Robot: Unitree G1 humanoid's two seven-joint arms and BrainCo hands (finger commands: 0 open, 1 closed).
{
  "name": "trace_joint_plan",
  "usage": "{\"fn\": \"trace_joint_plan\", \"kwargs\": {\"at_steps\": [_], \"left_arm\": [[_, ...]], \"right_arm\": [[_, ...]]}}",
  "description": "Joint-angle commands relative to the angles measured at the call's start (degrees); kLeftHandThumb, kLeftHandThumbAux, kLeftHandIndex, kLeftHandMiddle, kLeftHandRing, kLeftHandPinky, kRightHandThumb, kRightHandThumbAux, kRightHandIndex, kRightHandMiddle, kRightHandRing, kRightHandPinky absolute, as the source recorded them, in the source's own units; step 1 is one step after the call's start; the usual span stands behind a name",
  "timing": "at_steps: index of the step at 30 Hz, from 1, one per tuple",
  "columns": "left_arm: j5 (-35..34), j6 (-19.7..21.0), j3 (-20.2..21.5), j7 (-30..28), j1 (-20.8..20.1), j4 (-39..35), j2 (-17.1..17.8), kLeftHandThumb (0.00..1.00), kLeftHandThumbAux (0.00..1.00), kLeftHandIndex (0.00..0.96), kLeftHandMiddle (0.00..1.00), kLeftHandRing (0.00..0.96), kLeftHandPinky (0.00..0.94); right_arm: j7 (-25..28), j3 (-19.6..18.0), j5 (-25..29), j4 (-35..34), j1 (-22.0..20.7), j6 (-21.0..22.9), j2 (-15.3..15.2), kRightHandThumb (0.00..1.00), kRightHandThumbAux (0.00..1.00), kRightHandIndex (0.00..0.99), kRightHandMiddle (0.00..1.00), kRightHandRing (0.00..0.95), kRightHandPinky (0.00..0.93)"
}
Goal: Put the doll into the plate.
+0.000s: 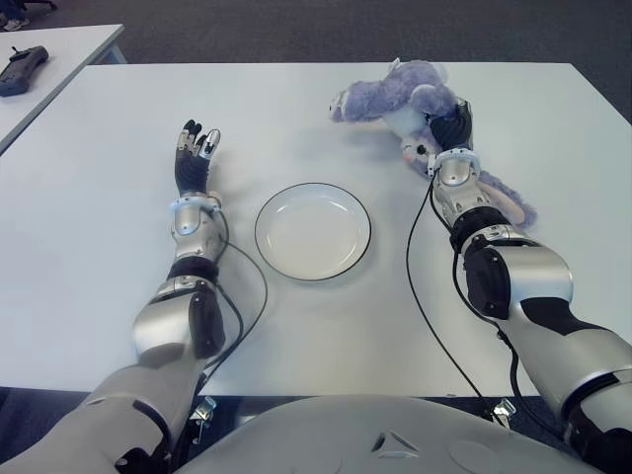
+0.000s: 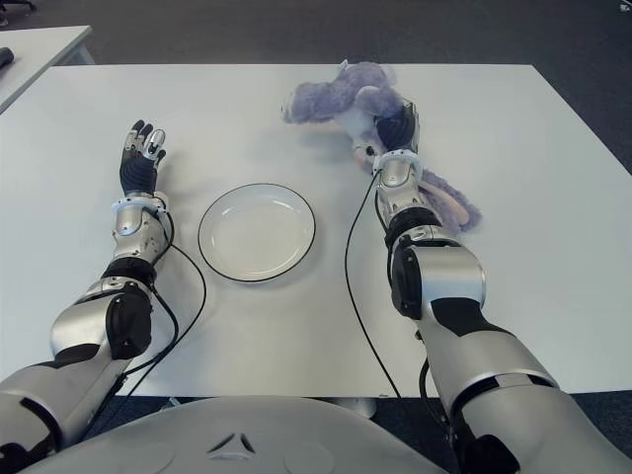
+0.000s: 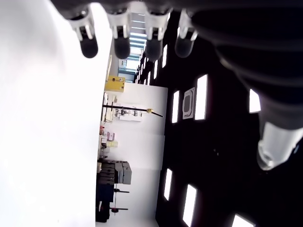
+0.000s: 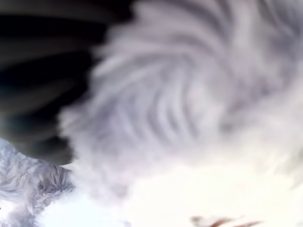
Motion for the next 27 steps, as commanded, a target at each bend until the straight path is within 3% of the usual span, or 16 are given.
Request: {"fn": "trace_joint_plan", "kwargs": {"at_steps": [1,17,27], "left_arm": [[-2.9,2.2,1.6,0.3,13.9,9.5,-8.4,0.0,0.543,0.028,0.082,0.055,0.034],[-2.9,3.2,2.0,0.9,13.2,9.6,-8.7,0.0,0.543,0.028,0.084,0.059,0.034],[-3.2,3.3,2.4,0.2,13.0,9.8,-8.9,0.0,0.536,0.02,0.076,0.052,0.028]], "right_arm": [[-0.7,2.1,-0.7,2.1,-1.9,-1.6,-0.9,0.7,0.718,0.439,0.858,0.861,0.82],[-6.5,10.2,-4.8,0.3,-4.7,-11.2,-0.4,0.699,0.718,0.439,0.866,0.867,0.841],[-7.0,13.7,-6.2,-0.2,-5.4,-15.9,-0.7,0.698,0.718,0.439,0.867,0.869,0.832]]}}
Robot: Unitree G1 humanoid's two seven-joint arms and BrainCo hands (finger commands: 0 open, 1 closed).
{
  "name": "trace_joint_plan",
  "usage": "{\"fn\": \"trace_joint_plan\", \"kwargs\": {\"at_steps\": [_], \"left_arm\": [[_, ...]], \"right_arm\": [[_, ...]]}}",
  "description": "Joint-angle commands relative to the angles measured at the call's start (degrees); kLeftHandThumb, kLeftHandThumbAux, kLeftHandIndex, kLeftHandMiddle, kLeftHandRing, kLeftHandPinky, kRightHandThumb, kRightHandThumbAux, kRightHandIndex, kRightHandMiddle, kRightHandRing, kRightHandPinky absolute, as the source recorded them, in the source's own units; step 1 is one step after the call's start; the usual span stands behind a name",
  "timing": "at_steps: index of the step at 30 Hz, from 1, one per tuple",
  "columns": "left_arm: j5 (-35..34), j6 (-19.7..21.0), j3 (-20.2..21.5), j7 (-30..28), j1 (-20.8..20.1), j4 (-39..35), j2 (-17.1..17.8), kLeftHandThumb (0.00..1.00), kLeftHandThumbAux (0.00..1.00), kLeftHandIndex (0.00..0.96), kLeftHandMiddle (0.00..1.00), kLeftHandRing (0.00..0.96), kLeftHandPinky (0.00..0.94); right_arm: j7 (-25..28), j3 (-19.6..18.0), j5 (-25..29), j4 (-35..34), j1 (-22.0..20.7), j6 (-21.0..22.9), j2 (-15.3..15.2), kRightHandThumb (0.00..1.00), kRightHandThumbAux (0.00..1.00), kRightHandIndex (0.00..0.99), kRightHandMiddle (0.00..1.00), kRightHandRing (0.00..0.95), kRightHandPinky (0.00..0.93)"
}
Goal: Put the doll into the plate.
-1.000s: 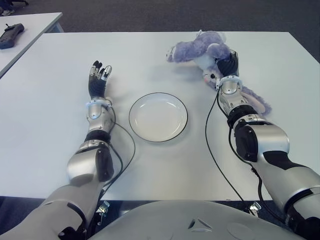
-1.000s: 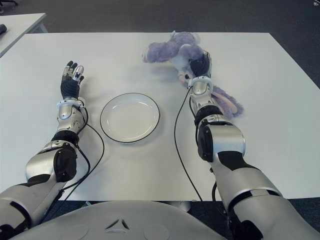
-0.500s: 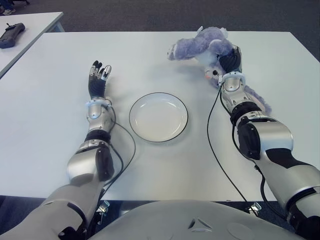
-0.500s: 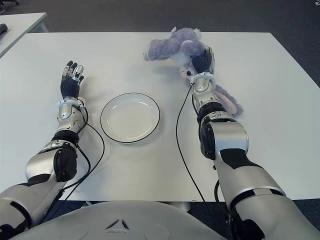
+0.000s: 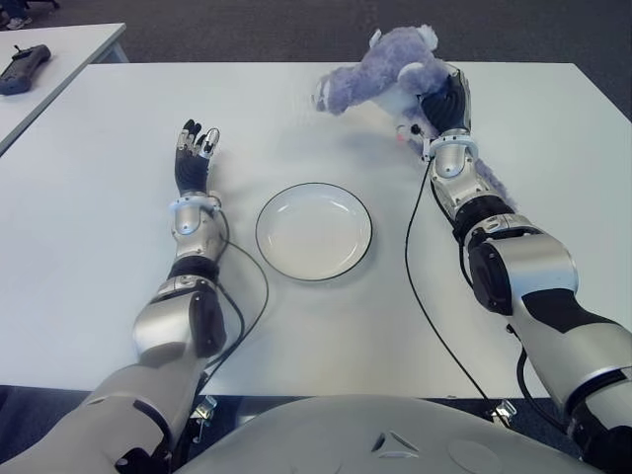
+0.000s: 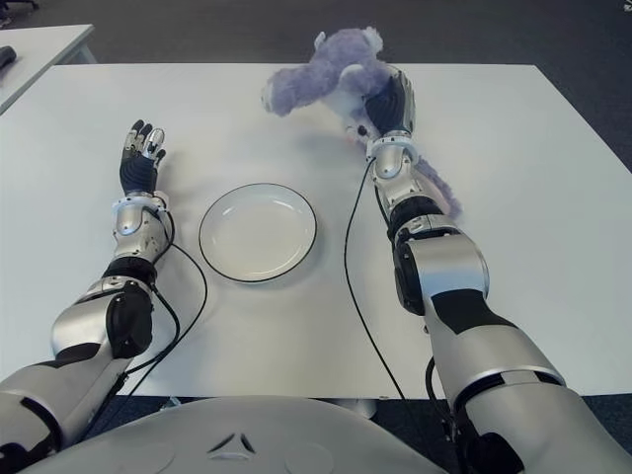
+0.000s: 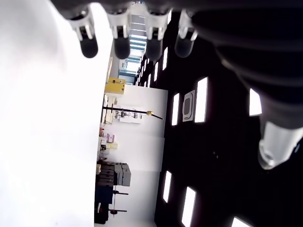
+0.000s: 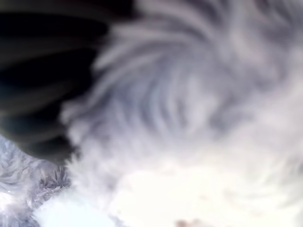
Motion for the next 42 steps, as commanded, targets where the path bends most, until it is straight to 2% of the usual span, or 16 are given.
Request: {"fn": "trace_joint_plan", "kwargs": {"at_steps": [1,11,23,31,42], "left_arm": [[-3.1,3.1,1.7,0.3,13.2,9.8,-8.6,0.0,0.538,0.019,0.076,0.052,0.029],[-2.8,3.2,1.5,0.8,13.1,9.8,-8.6,0.0,0.557,0.029,0.085,0.056,0.035],[-2.1,2.7,0.9,1.9,13.0,9.7,-8.8,0.0,0.532,0.03,0.08,0.051,0.025],[-1.7,3.2,0.5,2.4,13.0,9.7,-8.8,0.0,0.527,0.029,0.08,0.049,0.023],[-1.8,3.1,0.4,2.2,13.0,9.8,-8.8,0.0,0.536,0.026,0.079,0.049,0.03]], "right_arm": [[-1.1,3.0,-1.7,-0.8,-2.4,-5.8,0.3,0.698,0.718,0.439,0.867,0.869,0.831],[-1.4,6.2,-2.8,-1.8,-2.7,-10.8,1.7,0.697,0.72,0.438,0.87,0.872,0.852],[-7.0,11.4,-7.3,-3.8,-3.3,-15.1,3.4,0.697,0.719,0.438,0.873,0.87,0.861],[-7.1,13.1,-8.0,-4.3,-3.1,-18.8,4.3,0.7,0.717,0.439,0.872,0.869,0.861],[-8.0,17.3,-10.4,-6.0,-0.3,-25.6,6.2,0.702,0.715,0.439,0.851,0.851,0.835]]}}
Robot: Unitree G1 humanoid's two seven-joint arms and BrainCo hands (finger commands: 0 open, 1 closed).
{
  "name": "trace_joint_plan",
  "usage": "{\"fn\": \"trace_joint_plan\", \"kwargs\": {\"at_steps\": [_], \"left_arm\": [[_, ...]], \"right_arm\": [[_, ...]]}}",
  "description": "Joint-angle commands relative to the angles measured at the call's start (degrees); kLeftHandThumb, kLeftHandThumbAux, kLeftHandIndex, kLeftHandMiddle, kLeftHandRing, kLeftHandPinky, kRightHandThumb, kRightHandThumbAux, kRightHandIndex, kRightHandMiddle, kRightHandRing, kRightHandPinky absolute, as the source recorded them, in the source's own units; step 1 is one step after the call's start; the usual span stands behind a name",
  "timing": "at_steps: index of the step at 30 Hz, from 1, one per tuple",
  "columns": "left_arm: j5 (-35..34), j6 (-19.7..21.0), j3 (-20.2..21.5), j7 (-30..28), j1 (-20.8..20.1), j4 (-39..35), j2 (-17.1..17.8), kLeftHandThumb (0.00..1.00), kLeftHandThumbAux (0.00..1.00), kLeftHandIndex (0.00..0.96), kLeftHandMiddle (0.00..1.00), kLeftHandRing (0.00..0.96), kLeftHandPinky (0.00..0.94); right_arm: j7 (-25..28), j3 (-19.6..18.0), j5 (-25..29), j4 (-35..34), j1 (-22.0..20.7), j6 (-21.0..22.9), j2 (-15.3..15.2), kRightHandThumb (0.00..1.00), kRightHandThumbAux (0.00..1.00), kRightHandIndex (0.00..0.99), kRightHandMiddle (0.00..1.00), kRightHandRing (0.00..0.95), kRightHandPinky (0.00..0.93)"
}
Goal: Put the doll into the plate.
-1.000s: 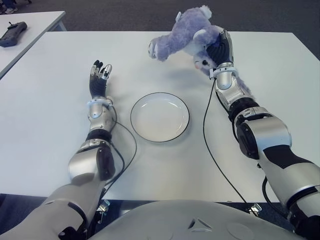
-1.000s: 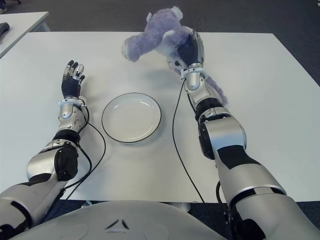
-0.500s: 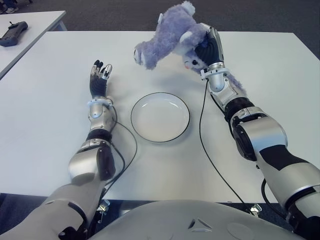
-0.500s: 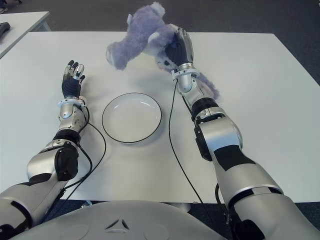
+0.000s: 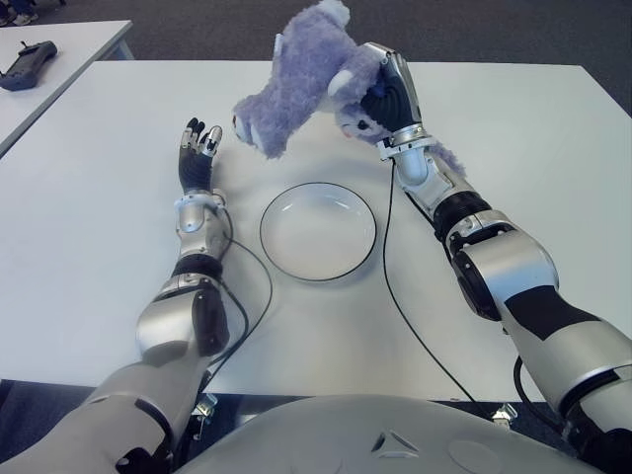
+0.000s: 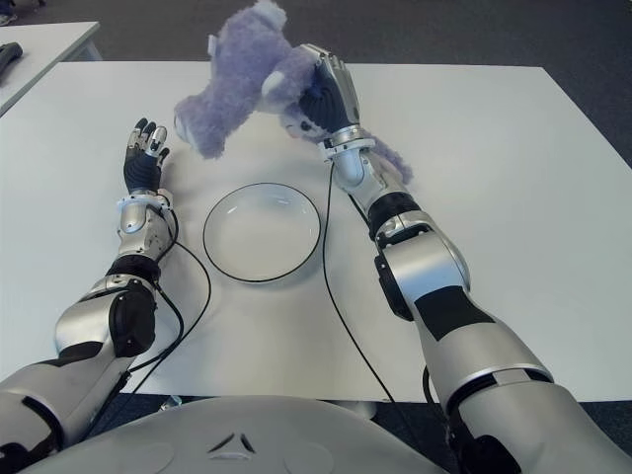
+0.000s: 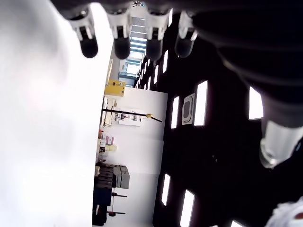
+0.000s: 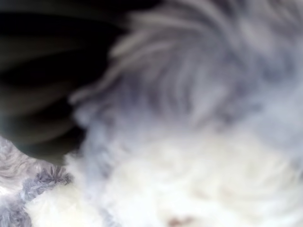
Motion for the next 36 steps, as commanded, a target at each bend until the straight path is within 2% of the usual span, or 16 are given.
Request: {"fn": "trace_joint_plan", "kwargs": {"at_steps": [1,7,10,20,23,29,36], "left_arm": [[-1.8,3.0,0.6,1.6,13.6,9.8,-8.0,0.0,0.536,0.027,0.079,0.049,0.03],[-1.7,3.3,0.5,1.6,13.5,9.8,-8.0,0.0,0.537,0.027,0.081,0.05,0.028],[-1.7,3.4,0.5,1.7,13.4,9.8,-8.1,0.0,0.538,0.028,0.082,0.051,0.029],[-1.7,4.1,0.5,2.3,13.0,9.9,-8.3,0.0,0.548,0.036,0.087,0.053,0.021],[-1.7,4.4,0.5,2.3,12.9,10.0,-8.2,0.0,0.55,0.038,0.088,0.053,0.02],[-1.7,4.4,0.6,2.2,12.9,10.1,-8.2,0.0,0.549,0.04,0.09,0.053,0.022],[-0.4,3.7,-0.7,4.1,13.2,9.9,-8.6,0.0,0.545,0.046,0.076,0.051,0.032]], "right_arm": [[-1.4,3.2,-2.5,-1.8,0.5,-5.9,1.9,0.702,0.715,0.439,0.85,0.85,0.833],[0.3,4.4,-2.8,-2.5,1.1,-8.2,1.6,0.703,0.715,0.439,0.842,0.834,0.787],[1.3,4.7,-2.4,-3.2,1.5,-9.7,1.4,0.704,0.715,0.439,0.837,0.832,0.829],[6.3,5.1,-0.7,-7.9,3.2,-17.0,0.8,0.705,0.716,0.439,0.841,0.838,0.841],[7.8,5.2,-0.7,-9.5,4.2,-18.8,0.0,0.704,0.717,0.439,0.844,0.842,0.842],[12.4,5.7,-0.6,-14.6,9.0,-22.8,-3.1,0.704,0.717,0.438,0.851,0.843,0.847],[17.5,5.8,-0.5,-19.1,11.7,-23.3,-5.6,0.704,0.717,0.438,0.86,0.839,0.846]]}}
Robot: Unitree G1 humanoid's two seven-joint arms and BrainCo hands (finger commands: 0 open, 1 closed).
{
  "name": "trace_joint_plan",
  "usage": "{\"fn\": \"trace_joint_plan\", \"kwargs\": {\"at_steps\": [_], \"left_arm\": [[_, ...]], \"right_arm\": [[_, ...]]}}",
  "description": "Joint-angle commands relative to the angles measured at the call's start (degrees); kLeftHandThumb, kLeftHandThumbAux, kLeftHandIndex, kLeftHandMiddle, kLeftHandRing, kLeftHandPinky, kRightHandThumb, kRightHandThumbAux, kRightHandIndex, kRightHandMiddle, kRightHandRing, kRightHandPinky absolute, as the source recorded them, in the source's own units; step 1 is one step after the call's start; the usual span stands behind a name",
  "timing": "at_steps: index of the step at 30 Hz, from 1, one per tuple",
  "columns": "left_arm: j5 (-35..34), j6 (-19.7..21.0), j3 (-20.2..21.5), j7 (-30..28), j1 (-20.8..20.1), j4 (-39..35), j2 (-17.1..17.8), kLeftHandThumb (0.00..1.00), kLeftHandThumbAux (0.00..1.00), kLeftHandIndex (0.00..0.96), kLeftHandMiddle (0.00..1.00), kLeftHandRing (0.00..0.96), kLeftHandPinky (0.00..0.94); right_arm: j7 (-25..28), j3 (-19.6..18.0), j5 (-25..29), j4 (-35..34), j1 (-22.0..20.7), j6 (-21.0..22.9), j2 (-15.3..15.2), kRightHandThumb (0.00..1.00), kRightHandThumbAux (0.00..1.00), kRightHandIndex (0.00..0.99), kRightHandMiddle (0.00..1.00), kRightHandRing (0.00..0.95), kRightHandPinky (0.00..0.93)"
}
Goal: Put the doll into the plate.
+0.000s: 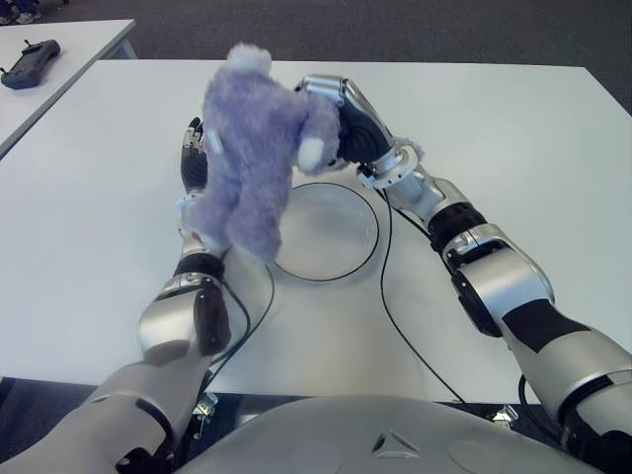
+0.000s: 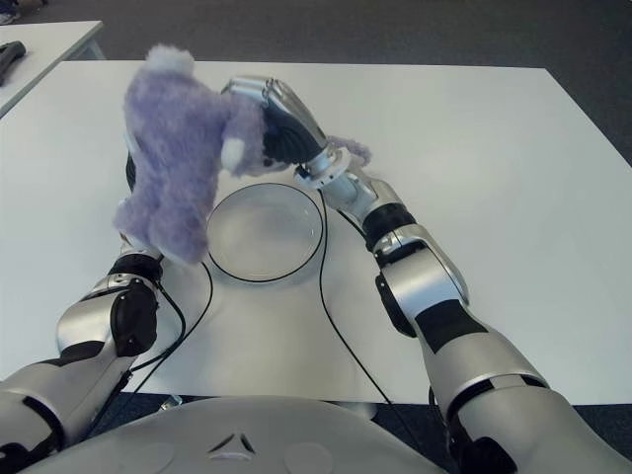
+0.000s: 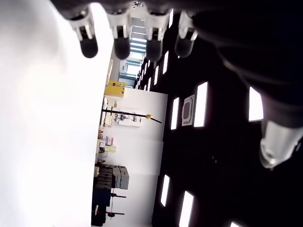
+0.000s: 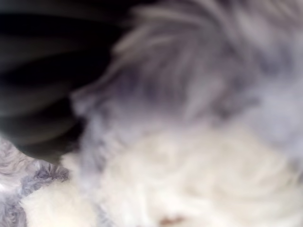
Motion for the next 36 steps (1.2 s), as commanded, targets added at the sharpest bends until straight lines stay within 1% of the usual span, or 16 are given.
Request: {"fn": "trace_joint_plan", "kwargs": {"at_steps": [1,10,16,19,23,28,32,36], "left_arm": [[-0.2,3.0,-0.7,3.6,13.6,9.8,-8.1,0.0,0.545,0.046,0.076,0.051,0.032],[-0.5,3.0,-0.8,3.5,13.4,9.8,-7.8,0.0,0.53,0.035,0.083,0.054,0.017],[-0.5,3.3,-0.8,3.2,13.5,9.8,-7.5,0.0,0.525,0.029,0.084,0.052,0.021],[-0.7,2.9,-0.6,2.6,13.7,9.8,-7.5,0.0,0.528,0.03,0.084,0.052,0.022],[-0.9,3.0,-0.6,2.3,13.9,9.7,-7.4,0.0,0.534,0.031,0.085,0.052,0.024],[-1.5,3.3,0.0,1.9,13.9,9.7,-7.3,0.0,0.554,0.035,0.086,0.054,0.035],[-2.0,2.8,0.5,1.4,14.0,9.6,-7.4,0.0,0.563,0.038,0.084,0.055,0.041],[-2.2,2.5,0.8,0.9,14.2,9.6,-7.4,0.0,0.565,0.038,0.082,0.055,0.044]], "right_arm": [[5.5,0.7,0.7,-4.9,4.0,-1.5,-3.4,0.704,0.717,0.438,0.86,0.839,0.846],[9.9,0.1,1.0,-7.9,5.7,-0.3,-5.8,0.704,0.718,0.438,0.868,0.837,0.845],[12.6,0.4,0.7,-8.9,8.6,1.1,-7.6,0.703,0.719,0.437,0.872,0.841,0.846],[14.3,0.6,0.7,-10.3,10.8,2.9,-8.3,0.701,0.72,0.437,0.872,0.839,0.844],[15.5,0.4,0.2,-12.8,13.3,5.9,-8.3,0.701,0.721,0.437,0.868,0.84,0.846],[14.3,0.5,-2.1,-13.9,15.4,10.0,-7.7,0.699,0.722,0.437,0.868,0.85,0.855],[11.0,1.8,-5.0,-9.0,14.5,14.4,-6.4,0.699,0.721,0.437,0.871,0.863,0.865],[8.1,2.9,-6.5,-5.0,13.3,16.7,-5.3,0.699,0.721,0.437,0.874,0.873,0.869]]}}
